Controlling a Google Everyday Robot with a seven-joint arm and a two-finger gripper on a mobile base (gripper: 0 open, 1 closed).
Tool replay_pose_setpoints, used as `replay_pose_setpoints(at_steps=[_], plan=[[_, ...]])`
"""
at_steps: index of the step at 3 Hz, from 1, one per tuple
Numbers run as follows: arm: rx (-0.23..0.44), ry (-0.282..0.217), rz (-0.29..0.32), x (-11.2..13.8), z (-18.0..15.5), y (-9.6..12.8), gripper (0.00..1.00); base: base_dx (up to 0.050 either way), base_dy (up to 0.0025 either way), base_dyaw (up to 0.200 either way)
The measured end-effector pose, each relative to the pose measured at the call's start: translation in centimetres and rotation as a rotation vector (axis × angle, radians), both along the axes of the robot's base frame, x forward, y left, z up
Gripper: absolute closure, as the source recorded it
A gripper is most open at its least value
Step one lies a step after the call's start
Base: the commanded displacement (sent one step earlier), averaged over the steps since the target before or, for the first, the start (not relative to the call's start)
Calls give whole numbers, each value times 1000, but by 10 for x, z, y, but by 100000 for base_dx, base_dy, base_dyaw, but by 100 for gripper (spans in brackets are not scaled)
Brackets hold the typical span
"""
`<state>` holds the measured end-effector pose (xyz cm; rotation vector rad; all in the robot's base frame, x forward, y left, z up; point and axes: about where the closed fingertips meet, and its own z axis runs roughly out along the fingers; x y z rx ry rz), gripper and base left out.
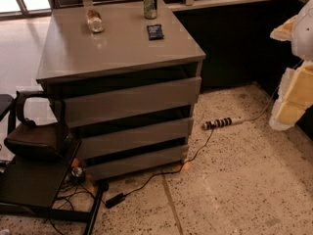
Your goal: Place orange can upright
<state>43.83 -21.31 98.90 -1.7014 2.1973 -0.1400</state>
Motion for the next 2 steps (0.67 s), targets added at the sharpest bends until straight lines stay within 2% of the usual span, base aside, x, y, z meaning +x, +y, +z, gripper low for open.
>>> replay_pose_setpoints(at_steps=[2], plan=[[0, 0, 0, 0, 0, 0, 0, 4802, 0, 32]])
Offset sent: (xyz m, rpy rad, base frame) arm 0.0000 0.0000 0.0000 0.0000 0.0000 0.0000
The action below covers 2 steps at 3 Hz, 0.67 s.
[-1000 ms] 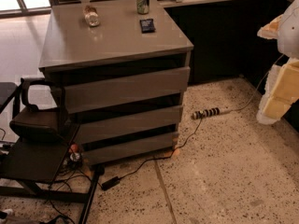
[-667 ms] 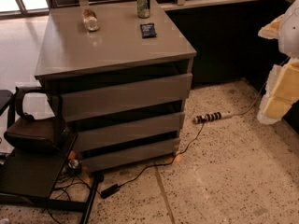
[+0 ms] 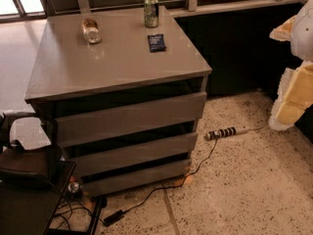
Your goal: Place orange can upright
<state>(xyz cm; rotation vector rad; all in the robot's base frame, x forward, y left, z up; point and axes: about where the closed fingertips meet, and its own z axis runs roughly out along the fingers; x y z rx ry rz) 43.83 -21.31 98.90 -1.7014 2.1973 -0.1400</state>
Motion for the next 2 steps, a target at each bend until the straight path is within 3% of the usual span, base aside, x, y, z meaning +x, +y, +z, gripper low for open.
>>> replay_pose_setpoints(at_steps=[2], plan=[[0, 0, 0, 0, 0, 0, 0, 4798, 1, -28]])
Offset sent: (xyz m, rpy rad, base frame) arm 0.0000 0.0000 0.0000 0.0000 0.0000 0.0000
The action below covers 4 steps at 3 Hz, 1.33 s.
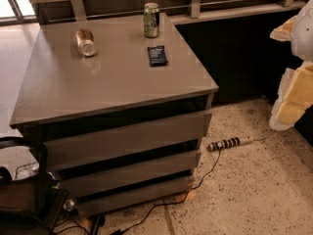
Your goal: Place orange can upright
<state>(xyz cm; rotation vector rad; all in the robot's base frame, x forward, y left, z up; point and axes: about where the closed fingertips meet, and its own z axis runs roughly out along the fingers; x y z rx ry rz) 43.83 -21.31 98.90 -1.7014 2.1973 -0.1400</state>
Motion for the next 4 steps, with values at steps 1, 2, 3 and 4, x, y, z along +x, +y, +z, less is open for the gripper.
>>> replay_pose_setpoints(at_steps=[1, 2, 3, 4], plan=[[0, 0, 0, 0, 0, 0, 0, 4800, 0, -1], [0, 0, 0, 0, 0, 0, 0, 4799, 1, -8], [0, 0, 0, 0, 0, 0, 0, 4850, 0, -9], [0, 0, 0, 0, 0, 0, 0, 3536, -246, -14032]])
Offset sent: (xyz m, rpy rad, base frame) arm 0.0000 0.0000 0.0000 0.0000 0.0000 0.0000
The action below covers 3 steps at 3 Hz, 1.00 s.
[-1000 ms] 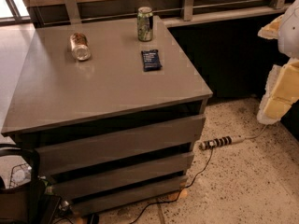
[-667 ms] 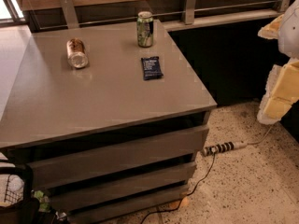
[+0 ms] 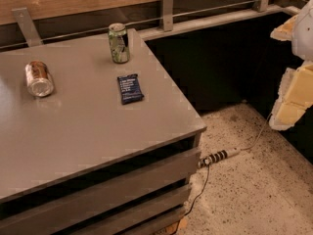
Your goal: Place orange can upright
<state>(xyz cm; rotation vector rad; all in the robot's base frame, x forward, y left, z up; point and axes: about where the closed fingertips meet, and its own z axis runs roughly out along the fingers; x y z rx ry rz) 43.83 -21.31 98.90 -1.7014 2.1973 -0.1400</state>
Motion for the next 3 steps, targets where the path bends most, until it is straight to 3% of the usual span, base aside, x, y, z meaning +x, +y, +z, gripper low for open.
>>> replay_pose_setpoints(at_steps=[2, 3], plan=[[0, -1, 0, 0, 0, 0, 0, 4, -7, 19884], [0, -3, 0, 0, 1, 0, 0, 4495, 193, 8600]])
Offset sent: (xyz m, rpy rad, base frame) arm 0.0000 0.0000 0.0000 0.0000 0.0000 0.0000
